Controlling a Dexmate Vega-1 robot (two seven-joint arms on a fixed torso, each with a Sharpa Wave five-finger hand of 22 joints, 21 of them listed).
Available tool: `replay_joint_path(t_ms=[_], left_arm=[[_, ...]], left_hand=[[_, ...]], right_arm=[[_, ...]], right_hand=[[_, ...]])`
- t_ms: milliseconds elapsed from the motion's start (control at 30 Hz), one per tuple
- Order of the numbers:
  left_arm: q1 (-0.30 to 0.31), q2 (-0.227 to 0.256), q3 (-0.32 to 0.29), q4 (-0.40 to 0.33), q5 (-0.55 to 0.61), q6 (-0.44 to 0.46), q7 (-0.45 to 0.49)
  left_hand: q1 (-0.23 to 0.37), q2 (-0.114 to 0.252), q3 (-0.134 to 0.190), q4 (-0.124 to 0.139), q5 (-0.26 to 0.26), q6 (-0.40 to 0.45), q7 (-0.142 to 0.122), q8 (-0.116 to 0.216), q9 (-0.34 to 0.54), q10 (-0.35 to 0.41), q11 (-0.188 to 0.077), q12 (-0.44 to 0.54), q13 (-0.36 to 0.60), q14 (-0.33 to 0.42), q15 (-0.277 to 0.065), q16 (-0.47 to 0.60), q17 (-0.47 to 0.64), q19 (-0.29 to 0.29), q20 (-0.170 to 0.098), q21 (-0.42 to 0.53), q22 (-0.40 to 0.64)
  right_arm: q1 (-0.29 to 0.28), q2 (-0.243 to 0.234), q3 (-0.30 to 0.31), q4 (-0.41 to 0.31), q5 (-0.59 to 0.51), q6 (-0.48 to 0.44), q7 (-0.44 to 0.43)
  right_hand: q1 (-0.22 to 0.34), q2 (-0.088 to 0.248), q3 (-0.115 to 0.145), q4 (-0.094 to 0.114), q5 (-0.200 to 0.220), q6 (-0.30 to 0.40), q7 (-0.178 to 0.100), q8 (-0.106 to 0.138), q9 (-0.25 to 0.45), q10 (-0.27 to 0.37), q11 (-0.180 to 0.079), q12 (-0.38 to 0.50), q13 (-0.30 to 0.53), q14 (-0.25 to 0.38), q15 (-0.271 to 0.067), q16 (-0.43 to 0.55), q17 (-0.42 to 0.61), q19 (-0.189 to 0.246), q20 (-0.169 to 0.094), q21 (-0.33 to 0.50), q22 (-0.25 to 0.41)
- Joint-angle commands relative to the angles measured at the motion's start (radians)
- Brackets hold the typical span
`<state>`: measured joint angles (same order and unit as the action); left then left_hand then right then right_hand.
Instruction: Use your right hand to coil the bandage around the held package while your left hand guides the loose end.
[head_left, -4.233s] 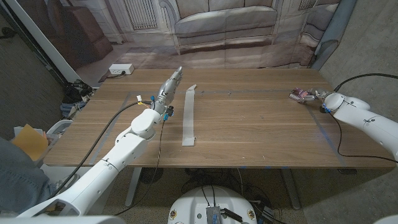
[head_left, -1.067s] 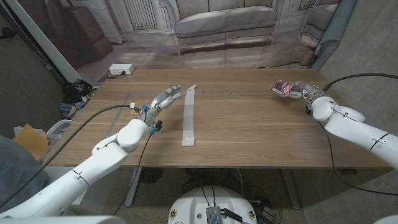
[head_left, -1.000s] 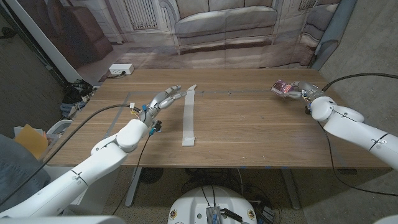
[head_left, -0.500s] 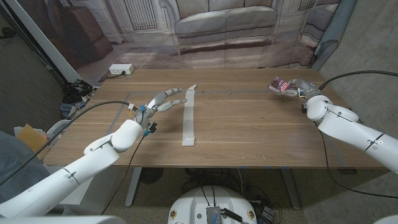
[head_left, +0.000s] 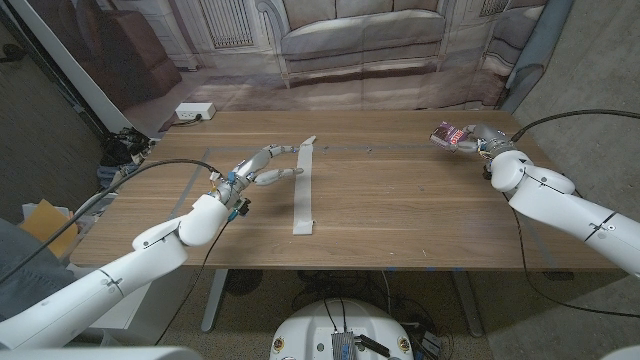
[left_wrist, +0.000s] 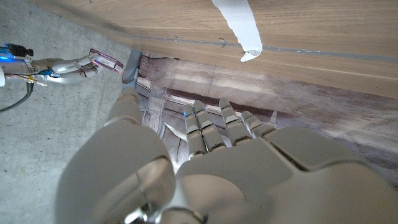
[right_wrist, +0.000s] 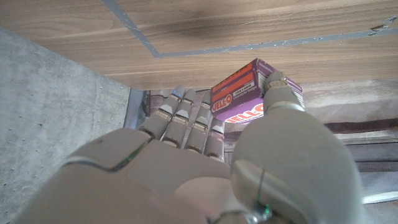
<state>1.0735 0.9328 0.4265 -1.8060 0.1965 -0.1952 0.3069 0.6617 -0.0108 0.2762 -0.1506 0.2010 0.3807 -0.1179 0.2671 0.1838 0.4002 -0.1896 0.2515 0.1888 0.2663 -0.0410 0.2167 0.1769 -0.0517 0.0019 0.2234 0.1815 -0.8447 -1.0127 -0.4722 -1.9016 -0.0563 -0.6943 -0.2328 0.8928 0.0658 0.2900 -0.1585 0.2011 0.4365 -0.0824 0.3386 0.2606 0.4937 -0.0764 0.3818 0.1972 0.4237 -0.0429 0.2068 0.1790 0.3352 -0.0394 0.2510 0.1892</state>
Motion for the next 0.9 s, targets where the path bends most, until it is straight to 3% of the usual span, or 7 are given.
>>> replay_joint_path(t_ms=[33, 333, 600, 900], left_arm=[[0.025, 0.113, -0.007, -0.063, 0.12, 0.028, -0.039], [0.057, 0.197, -0.031, -0.15, 0.252, 0.072, -0.014], [0.068, 0.244, -0.035, -0.184, 0.392, 0.1, 0.032], [0.049, 0.305, -0.029, -0.205, 0.512, 0.085, 0.028]], left_hand=[[0.018, 0.001, 0.005, -0.007, 0.01, 0.003, -0.006, -0.002, 0.004, 0.009, -0.006, -0.006, 0.001, 0.01, -0.083, -0.004, -0.001, 0.002, 0.011, -0.001, -0.001], [0.093, -0.015, 0.018, -0.023, 0.015, 0.028, -0.036, -0.005, 0.005, 0.032, -0.018, -0.015, 0.002, 0.012, -0.101, -0.015, -0.002, 0.011, 0.037, -0.005, -0.001], [0.203, -0.039, 0.032, -0.02, 0.018, 0.119, -0.089, 0.009, 0.006, 0.111, -0.023, -0.017, 0.004, 0.035, -0.123, -0.018, -0.003, 0.029, 0.03, -0.01, 0.0], [0.251, -0.041, 0.04, -0.015, 0.016, 0.127, -0.099, 0.0, 0.008, 0.134, -0.025, -0.026, 0.005, 0.043, -0.133, -0.022, -0.003, 0.029, 0.013, -0.015, 0.0]], right_arm=[[0.014, 0.0, -0.021, -0.024, -0.012, -0.031, 0.006], [0.018, 0.011, -0.014, -0.036, -0.014, -0.026, -0.01], [0.005, 0.019, 0.001, -0.051, 0.008, -0.045, -0.015], [-0.002, 0.024, -0.002, -0.073, 0.017, -0.083, -0.027]], right_hand=[[0.05, 0.057, 0.014, 0.01, 0.004, 0.07, -0.062, 0.002, 0.002, 0.095, -0.082, 0.003, 0.004, 0.011, -0.065, -0.002, 0.006, 0.006, -0.043, -0.005, 0.005], [0.05, 0.058, 0.014, 0.011, 0.004, 0.072, -0.061, 0.001, 0.001, 0.097, -0.083, 0.002, 0.004, 0.012, -0.066, -0.003, 0.007, 0.006, -0.043, -0.005, 0.005], [0.052, 0.058, 0.015, 0.011, 0.005, 0.074, -0.063, 0.0, 0.001, 0.099, -0.083, 0.001, 0.003, 0.014, -0.066, -0.004, 0.006, 0.006, -0.042, -0.006, 0.005], [0.052, 0.056, 0.014, 0.011, 0.005, 0.075, -0.064, -0.001, 0.001, 0.102, -0.081, 0.0, 0.003, 0.016, -0.067, -0.004, 0.006, 0.008, -0.042, -0.006, 0.005]])
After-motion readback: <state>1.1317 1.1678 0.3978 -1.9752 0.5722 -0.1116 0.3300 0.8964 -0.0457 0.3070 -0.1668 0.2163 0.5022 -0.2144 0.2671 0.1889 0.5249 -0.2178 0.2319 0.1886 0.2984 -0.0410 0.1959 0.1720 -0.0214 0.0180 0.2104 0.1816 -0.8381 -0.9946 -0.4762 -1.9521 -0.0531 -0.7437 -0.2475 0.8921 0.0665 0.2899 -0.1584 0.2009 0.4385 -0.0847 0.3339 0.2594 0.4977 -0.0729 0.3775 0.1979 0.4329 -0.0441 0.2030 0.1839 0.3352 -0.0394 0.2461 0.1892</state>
